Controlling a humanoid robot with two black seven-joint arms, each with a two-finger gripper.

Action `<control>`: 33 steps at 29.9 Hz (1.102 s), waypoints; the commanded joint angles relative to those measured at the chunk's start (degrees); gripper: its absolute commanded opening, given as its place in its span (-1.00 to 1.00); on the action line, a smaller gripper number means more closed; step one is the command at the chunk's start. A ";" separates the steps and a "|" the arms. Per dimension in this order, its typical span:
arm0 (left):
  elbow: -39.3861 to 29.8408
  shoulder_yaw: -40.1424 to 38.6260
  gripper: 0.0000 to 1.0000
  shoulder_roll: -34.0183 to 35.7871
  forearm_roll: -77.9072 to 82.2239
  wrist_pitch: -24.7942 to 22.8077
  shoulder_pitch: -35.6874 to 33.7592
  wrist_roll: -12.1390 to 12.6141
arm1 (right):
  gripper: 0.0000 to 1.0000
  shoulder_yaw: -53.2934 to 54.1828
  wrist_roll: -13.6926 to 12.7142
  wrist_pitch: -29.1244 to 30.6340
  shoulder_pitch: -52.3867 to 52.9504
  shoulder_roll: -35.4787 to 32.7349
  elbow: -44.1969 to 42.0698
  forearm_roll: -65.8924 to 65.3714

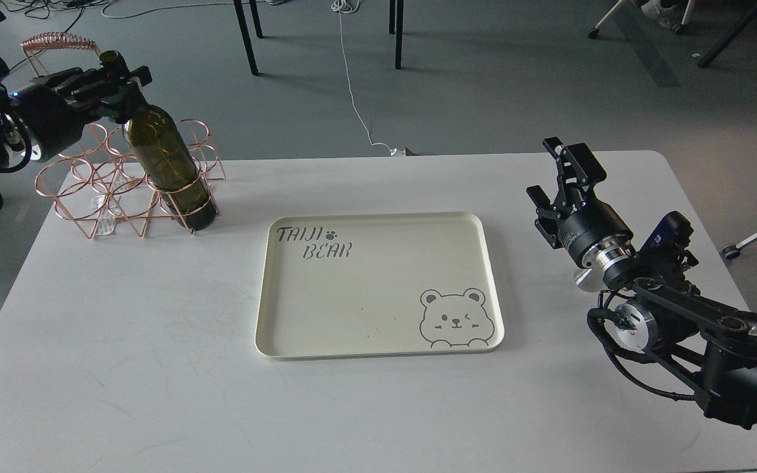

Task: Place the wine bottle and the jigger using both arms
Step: 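Open the left gripper and withdraw it from the bottle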

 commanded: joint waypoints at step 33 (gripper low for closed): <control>-32.15 -1.35 0.96 -5.78 -58.28 0.33 10.35 0.00 | 0.97 5.98 0.00 -0.09 -0.53 2.46 -0.18 0.07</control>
